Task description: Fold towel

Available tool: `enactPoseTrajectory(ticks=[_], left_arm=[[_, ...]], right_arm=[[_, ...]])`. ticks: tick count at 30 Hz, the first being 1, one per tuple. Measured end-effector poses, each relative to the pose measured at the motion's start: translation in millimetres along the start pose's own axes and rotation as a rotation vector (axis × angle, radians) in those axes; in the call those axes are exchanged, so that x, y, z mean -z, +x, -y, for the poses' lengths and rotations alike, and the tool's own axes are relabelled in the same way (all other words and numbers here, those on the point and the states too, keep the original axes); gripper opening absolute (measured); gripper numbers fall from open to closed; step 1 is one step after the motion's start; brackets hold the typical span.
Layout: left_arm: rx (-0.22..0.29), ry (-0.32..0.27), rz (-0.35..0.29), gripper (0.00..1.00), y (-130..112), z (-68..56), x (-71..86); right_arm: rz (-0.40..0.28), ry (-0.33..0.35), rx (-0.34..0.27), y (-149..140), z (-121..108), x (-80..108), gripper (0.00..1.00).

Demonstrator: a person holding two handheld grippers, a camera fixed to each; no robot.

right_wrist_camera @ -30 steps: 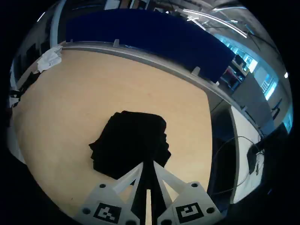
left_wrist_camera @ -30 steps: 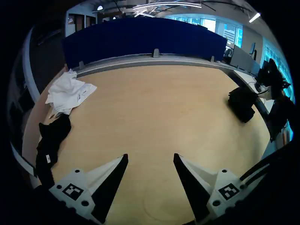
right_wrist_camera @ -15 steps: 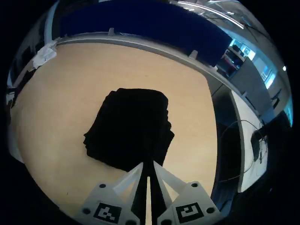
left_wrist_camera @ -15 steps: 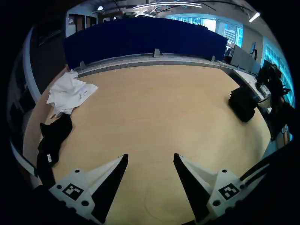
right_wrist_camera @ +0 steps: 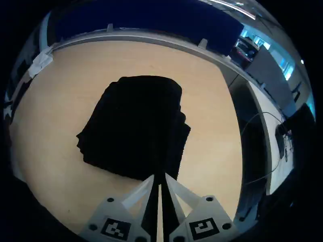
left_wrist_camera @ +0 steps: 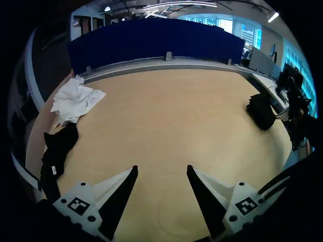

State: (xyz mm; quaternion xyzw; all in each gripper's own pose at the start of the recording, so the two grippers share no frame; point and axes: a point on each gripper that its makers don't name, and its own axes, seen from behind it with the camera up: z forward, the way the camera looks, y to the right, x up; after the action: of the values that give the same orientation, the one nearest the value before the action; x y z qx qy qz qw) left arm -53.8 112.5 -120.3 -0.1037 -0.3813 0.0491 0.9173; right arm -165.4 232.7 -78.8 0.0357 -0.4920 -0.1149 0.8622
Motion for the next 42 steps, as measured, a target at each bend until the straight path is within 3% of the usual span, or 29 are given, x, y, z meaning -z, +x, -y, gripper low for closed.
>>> enactPoseTrajectory(ticks=[17,28,42], left_arm=[[0.002,0.005,0.001,0.90,1.6,2.7,-2.0],[0.009,0.003,0.000,0.90,2.2,3.7,-3.6],[0.010,-0.004,-0.009,0.90,6.2,2.8,-0.9]], right_arm=[[0.002,-0.025,-0.027,1.0,-1.0,-8.2,0.06],[-0.063,-0.074,-0.032,9.7,-8.2,5.8,0.35],[-0.077,-0.079,-0.051,4.3,-0.7,15.2,0.40]])
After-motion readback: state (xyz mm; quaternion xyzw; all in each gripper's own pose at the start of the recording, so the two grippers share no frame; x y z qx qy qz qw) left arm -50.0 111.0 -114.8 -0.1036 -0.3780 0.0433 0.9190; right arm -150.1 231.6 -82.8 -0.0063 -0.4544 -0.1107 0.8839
